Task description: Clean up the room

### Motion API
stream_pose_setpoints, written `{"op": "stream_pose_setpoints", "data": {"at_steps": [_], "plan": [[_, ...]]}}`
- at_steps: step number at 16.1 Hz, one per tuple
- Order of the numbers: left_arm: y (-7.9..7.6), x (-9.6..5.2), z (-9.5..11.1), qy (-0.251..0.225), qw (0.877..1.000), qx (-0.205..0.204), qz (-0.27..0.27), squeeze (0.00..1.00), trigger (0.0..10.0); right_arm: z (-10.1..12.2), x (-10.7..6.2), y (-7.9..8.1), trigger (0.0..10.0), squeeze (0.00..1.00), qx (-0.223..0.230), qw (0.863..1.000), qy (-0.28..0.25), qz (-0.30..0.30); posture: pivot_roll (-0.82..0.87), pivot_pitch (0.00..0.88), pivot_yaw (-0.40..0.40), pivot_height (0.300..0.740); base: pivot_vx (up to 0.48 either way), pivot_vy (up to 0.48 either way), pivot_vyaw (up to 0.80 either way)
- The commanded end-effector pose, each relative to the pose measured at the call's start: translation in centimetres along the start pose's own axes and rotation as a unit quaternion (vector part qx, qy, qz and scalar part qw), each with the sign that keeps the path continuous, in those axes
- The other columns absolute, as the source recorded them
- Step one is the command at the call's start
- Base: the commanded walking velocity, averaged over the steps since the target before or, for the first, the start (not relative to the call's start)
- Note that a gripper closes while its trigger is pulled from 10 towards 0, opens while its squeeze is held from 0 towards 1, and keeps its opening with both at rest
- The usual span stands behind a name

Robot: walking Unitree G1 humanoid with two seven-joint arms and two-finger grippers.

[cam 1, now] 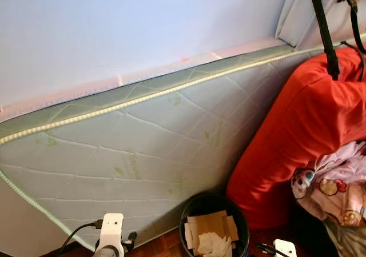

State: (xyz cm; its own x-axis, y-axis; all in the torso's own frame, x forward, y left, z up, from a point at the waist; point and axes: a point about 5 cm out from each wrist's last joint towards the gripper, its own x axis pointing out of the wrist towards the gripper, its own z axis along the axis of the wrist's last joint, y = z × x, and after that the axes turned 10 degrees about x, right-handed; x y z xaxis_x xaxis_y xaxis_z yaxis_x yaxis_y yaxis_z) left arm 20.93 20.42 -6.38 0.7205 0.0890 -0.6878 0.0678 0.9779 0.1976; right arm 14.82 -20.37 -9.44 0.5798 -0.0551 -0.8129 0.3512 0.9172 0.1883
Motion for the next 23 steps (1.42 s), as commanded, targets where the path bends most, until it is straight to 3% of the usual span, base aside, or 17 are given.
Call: {"op": "stream_pose_setpoints", "data": {"at_steps": [1,7,23], "plan": [[0.8,-0.4,-1.5,0.027,0.999,-0.015,0.017,0.0,10.0,0.0,0.0,-0.3,10.0,0.0,-0.004,1.0,0.005,-0.003,0.03,0.0,-0.031,0.71,0.0,0.0,0.0],[1.8,-1.1,-3.3,0.049,0.998,-0.018,0.031,0.0,10.0,-0.8,-0.4,-1.2,10.0,0.0,0.009,1.0,0.013,-0.018,0.0,0.0,-0.006,0.71,0.0,0.0,-0.2],[1.9,-1.0,-2.9,0.037,0.999,-0.007,0.031,0.0,10.0,-1.6,-0.5,-1.1,10.0,0.0,0.004,0.999,0.026,-0.022,0.02,0.0,-0.013,0.71,0.0,-0.039,-0.6]]}}
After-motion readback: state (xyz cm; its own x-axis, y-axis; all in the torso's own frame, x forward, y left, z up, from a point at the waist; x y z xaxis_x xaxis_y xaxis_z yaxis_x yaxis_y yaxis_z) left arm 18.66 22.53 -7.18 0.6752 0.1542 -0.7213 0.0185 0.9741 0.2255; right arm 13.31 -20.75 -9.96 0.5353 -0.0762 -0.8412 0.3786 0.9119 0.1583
